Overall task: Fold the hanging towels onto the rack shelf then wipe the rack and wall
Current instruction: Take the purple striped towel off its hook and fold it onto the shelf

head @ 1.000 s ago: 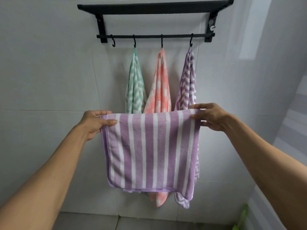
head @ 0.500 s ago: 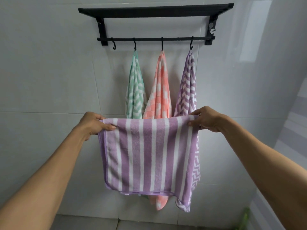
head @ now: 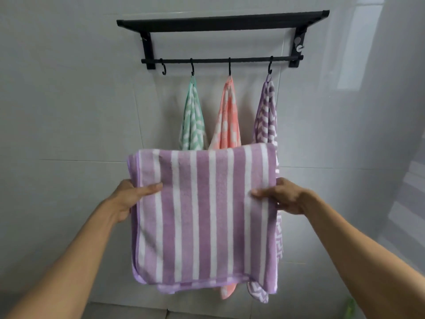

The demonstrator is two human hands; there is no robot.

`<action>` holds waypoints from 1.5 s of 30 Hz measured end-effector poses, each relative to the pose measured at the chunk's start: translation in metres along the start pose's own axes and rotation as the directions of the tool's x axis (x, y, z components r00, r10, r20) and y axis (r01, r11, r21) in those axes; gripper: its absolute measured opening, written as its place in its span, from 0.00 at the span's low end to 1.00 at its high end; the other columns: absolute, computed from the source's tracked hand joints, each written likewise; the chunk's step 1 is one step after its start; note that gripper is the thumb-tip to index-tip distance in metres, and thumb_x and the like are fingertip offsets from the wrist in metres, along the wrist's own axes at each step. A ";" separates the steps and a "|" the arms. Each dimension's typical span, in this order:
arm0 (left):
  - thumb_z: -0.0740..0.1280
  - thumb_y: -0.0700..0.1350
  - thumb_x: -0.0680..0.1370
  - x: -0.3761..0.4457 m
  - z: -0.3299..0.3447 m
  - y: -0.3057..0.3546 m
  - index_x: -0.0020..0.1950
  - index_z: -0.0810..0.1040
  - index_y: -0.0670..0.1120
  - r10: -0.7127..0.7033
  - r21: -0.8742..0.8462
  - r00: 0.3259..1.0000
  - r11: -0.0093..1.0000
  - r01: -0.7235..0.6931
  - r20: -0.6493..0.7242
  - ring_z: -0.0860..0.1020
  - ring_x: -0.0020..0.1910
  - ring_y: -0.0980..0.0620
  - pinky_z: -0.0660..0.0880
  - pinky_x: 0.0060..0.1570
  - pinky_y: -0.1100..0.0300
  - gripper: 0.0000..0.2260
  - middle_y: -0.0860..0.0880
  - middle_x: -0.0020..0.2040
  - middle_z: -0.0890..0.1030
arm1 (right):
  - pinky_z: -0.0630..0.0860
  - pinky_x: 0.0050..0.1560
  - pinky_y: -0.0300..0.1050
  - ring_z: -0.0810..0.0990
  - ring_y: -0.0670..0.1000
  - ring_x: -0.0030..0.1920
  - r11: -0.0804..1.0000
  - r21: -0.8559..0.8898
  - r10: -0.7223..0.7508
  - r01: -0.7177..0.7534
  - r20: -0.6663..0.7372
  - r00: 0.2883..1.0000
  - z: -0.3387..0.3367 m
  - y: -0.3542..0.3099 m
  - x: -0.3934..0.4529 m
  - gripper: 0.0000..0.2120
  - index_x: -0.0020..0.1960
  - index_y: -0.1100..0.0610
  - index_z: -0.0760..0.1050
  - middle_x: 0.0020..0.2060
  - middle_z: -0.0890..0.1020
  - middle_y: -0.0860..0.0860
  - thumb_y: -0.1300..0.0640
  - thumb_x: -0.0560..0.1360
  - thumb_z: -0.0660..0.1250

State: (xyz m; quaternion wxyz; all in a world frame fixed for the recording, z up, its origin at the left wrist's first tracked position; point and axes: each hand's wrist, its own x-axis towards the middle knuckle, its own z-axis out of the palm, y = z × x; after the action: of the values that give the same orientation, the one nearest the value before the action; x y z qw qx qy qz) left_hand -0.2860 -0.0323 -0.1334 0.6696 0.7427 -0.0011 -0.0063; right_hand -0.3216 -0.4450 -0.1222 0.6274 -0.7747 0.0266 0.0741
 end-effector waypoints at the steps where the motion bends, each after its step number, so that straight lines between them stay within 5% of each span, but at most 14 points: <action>1: 0.87 0.55 0.53 0.001 0.002 -0.015 0.59 0.81 0.37 -0.054 0.002 0.997 0.999 0.054 -0.063 0.86 0.49 0.43 0.83 0.49 0.49 0.41 0.40 0.52 0.86 | 0.81 0.46 0.49 0.86 0.51 0.41 0.999 0.019 0.026 -0.026 -0.026 0.999 0.004 0.015 -0.002 0.21 0.51 0.63 0.80 0.39 0.87 0.52 0.54 0.64 0.82; 3: 0.84 0.55 0.61 0.004 -0.001 -0.026 0.60 0.80 0.35 -0.130 -0.096 0.984 0.988 0.119 -0.121 0.85 0.48 0.42 0.81 0.52 0.44 0.35 0.38 0.53 0.85 | 0.81 0.50 0.48 0.87 0.51 0.42 0.984 0.172 0.060 -0.052 -0.041 0.997 0.009 0.035 -0.001 0.23 0.52 0.65 0.80 0.41 0.88 0.54 0.50 0.65 0.81; 5: 0.82 0.53 0.64 0.005 -0.005 -0.018 0.59 0.81 0.36 -0.161 -0.192 0.985 0.970 0.147 -0.057 0.85 0.47 0.42 0.81 0.51 0.47 0.31 0.37 0.52 0.85 | 0.77 0.64 0.54 0.85 0.57 0.56 0.947 0.299 0.108 -0.119 0.051 0.993 0.012 0.041 -0.002 0.26 0.62 0.61 0.79 0.54 0.86 0.57 0.46 0.70 0.77; 10: 0.87 0.54 0.40 -0.011 -0.002 -0.028 0.53 0.85 0.36 -0.170 -0.097 0.974 0.978 0.185 0.149 0.86 0.45 0.41 0.83 0.43 0.50 0.45 0.36 0.51 0.85 | 0.79 0.62 0.61 0.84 0.62 0.58 0.942 0.310 0.112 -0.131 0.077 0.991 0.017 0.049 -0.003 0.44 0.66 0.64 0.77 0.57 0.85 0.61 0.46 0.56 0.86; 13: 0.87 0.55 0.42 -0.012 -0.003 -0.032 0.47 0.88 0.40 -0.163 -0.181 0.969 0.964 0.196 0.183 0.86 0.44 0.42 0.83 0.39 0.51 0.37 0.38 0.50 0.86 | 0.77 0.64 0.58 0.82 0.61 0.61 0.919 0.370 0.092 -0.134 0.127 0.988 0.018 0.046 -0.005 0.30 0.66 0.58 0.79 0.59 0.84 0.59 0.44 0.69 0.78; 16: 0.87 0.48 0.52 -0.014 -0.007 -0.040 0.56 0.83 0.33 -0.200 -0.128 0.966 0.967 0.222 0.162 0.85 0.49 0.36 0.82 0.48 0.42 0.37 0.32 0.54 0.83 | 0.77 0.64 0.61 0.84 0.62 0.58 0.913 0.376 0.129 -0.155 0.095 0.987 0.019 0.054 -0.003 0.40 0.66 0.65 0.77 0.58 0.84 0.62 0.49 0.60 0.85; 19: 0.83 0.44 0.61 -0.021 -0.002 -0.049 0.60 0.81 0.34 -0.265 -0.126 0.954 0.951 0.282 0.139 0.83 0.53 0.34 0.79 0.55 0.40 0.30 0.32 0.57 0.83 | 0.76 0.65 0.60 0.84 0.61 0.53 0.878 0.440 0.139 -0.187 0.140 0.980 0.028 0.062 -0.010 0.21 0.63 0.64 0.80 0.57 0.84 0.63 0.51 0.75 0.72; 23: 0.88 0.42 0.48 -0.023 0.004 -0.037 0.59 0.80 0.35 -0.216 -0.044 0.950 0.972 0.231 0.225 0.85 0.49 0.37 0.83 0.44 0.44 0.41 0.33 0.57 0.83 | 0.79 0.59 0.59 0.84 0.63 0.55 0.950 0.274 0.133 -0.150 0.080 0.988 0.030 0.050 -0.006 0.18 0.64 0.68 0.77 0.55 0.85 0.64 0.66 0.75 0.71; 26: 0.84 0.38 0.56 -0.015 -0.001 0.013 0.59 0.80 0.35 0.023 -0.078 0.997 0.997 -0.017 0.079 0.86 0.42 0.45 0.83 0.37 0.51 0.33 0.35 0.56 0.83 | 0.83 0.52 0.56 0.85 0.61 0.51 0.967 0.226 -0.103 0.115 -0.065 0.993 0.016 -0.008 -0.001 0.16 0.61 0.67 0.78 0.55 0.85 0.63 0.70 0.73 0.71; 31: 0.76 0.30 0.69 -0.015 -0.018 0.105 0.57 0.80 0.34 0.373 -0.015 0.905 0.923 -0.384 -0.206 0.85 0.39 0.57 0.81 0.36 0.64 0.17 0.52 0.46 0.86 | 0.82 0.43 0.42 0.87 0.50 0.42 0.795 0.155 -0.538 0.586 -0.266 0.800 -0.008 -0.101 -0.019 0.10 0.51 0.62 0.81 0.42 0.88 0.51 0.72 0.72 0.72; 35: 0.72 0.28 0.72 -0.024 -0.009 0.111 0.61 0.77 0.36 0.416 0.081 0.859 0.908 -0.412 -0.298 0.80 0.46 0.54 0.77 0.45 0.65 0.18 0.47 0.52 0.82 | 0.83 0.49 0.50 0.86 0.53 0.47 0.816 0.065 -0.526 0.574 -0.328 0.785 -0.007 -0.088 -0.006 0.09 0.50 0.62 0.81 0.44 0.87 0.53 0.71 0.72 0.73; 37: 0.64 0.30 0.79 -0.027 -0.007 0.118 0.61 0.76 0.38 0.416 0.069 0.864 0.908 -0.414 -0.283 0.81 0.41 0.63 0.75 0.43 0.71 0.12 0.52 0.45 0.84 | 0.81 0.51 0.49 0.84 0.52 0.47 0.835 0.107 -0.484 0.540 -0.325 0.813 -0.006 -0.086 -0.006 0.14 0.54 0.57 0.79 0.48 0.84 0.53 0.71 0.72 0.71; 40: 0.57 0.40 0.84 -0.024 -0.016 0.124 0.45 0.77 0.44 0.222 -0.138 0.922 0.951 -0.277 -0.316 0.79 0.37 0.52 0.75 0.38 0.62 0.12 0.56 0.26 0.81 | 0.79 0.34 0.40 0.81 0.48 0.32 0.858 0.092 -0.456 0.505 -0.317 0.832 -0.002 -0.091 -0.009 0.14 0.51 0.57 0.78 0.39 0.82 0.55 0.75 0.76 0.66; 45: 0.56 0.42 0.85 -0.031 -0.014 0.099 0.41 0.74 0.43 0.069 -0.068 0.967 0.994 -0.088 -0.244 0.74 0.36 0.44 0.70 0.37 0.55 0.14 0.43 0.30 0.78 | 0.76 0.27 0.36 0.81 0.47 0.28 0.936 0.024 -0.325 0.350 -0.320 0.890 0.008 -0.089 -0.015 0.07 0.53 0.66 0.80 0.38 0.82 0.56 0.71 0.79 0.65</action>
State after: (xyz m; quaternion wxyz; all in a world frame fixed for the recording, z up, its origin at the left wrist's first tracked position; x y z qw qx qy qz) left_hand -0.3166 -0.0282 -0.0332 0.6929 0.7107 0.0509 0.1106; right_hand -0.3256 -0.4191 -0.0358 0.6494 -0.7433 -0.0069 -0.1603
